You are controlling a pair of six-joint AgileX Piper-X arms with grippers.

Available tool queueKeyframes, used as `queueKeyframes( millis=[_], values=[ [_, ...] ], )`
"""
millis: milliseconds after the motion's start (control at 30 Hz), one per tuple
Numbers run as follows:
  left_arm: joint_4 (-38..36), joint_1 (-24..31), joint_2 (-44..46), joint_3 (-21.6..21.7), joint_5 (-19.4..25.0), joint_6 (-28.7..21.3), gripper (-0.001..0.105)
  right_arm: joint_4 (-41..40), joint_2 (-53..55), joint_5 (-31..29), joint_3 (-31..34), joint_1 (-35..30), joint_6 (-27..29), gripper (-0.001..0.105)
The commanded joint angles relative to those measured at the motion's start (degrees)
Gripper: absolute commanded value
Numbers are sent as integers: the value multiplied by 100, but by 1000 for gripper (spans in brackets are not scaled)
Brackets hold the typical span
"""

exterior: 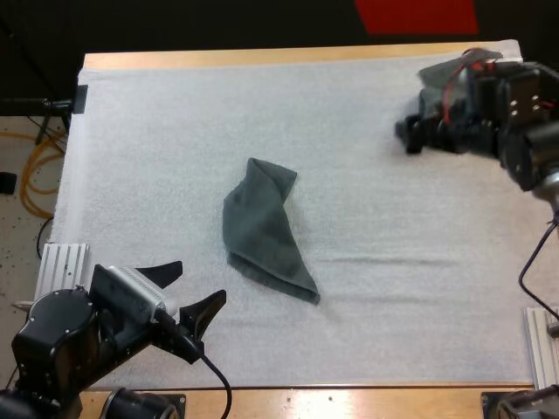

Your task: Pick towel from pile fold and stack

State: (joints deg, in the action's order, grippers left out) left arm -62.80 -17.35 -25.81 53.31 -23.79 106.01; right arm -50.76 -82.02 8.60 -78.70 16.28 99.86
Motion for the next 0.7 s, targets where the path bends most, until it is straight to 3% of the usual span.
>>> queueKeyframes(
  millis=[0, 133, 300, 433, 533, 667],
  values=[
    [9, -27, 15, -14, -28, 45, 72, -270, 125, 123, -47, 122, 110, 93],
    [-11, -27, 15, -118, -28, 45, 72, -748, 356, 112, 127, 668, 235, 93],
    [-223, -27, 15, -155, -28, 45, 72, -845, 664, 313, 840, 1270, -76, 93],
    [-500, -27, 15, -155, -28, -10, 72, -411, 891, 372, 1643, 1567, -608, 93],
    [-599, -27, 15, -155, -28, -138, 72, -27, 883, 806, 2183, 1603, -1001, 93],
    [-605, -27, 15, -155, -28, -215, 72, 485, 881, 1020, 2777, 1603, -1141, 93]
  ],
)
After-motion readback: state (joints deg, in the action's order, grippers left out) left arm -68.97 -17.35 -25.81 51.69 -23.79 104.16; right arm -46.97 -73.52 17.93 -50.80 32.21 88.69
